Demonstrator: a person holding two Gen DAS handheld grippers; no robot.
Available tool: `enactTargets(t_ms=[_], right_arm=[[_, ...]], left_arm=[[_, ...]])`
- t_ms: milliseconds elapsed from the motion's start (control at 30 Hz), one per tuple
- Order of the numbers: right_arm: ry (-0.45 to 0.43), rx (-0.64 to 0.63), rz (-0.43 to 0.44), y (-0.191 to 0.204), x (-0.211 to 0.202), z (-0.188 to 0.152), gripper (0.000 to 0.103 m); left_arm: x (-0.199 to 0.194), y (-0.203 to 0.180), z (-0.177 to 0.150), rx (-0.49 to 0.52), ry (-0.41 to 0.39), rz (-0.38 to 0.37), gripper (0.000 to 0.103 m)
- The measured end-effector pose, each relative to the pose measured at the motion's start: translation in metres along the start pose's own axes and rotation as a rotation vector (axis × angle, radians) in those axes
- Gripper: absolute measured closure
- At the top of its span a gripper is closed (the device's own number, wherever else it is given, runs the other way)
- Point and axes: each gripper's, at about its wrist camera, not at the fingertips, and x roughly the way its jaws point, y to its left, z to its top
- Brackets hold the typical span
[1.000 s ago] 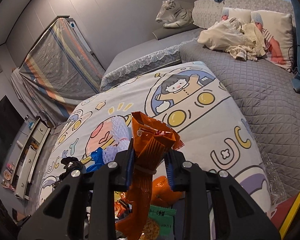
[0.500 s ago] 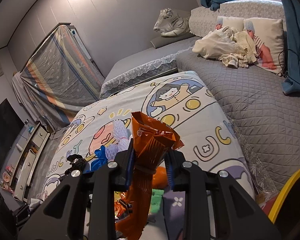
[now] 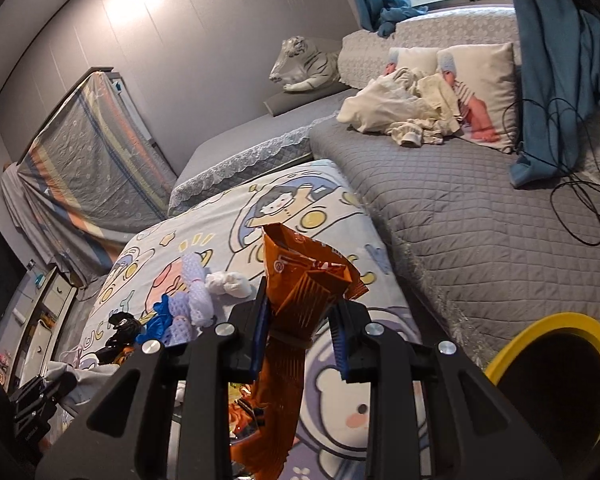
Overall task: Collect trash
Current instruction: 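Carry the pink cloth and orange snack bag over the yellow-rimmed bin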
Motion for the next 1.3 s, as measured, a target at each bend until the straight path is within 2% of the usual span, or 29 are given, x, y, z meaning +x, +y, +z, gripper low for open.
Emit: enactTargets(t_ms=[433,800,1300], right_arm=[[-0.085,0.065,-0.109,-0.058,-0.056,-0.004,0.077],[-0.149,0.083,-0.248,-0.097,-0.101,-0.01,0.077],[-0.183,0.141,-0.347,-0.147,-0.131,-0.021,0.077]], left_arm=[[0.012,-0.053,0.023,0.083,-0.029,-0.099,0.081],[0.038,-0.103,0.039,0.138,-0.02,-0.2,0.081],[0.07,-0.171,0.045,0.224,0.009,-0.288,0.081]])
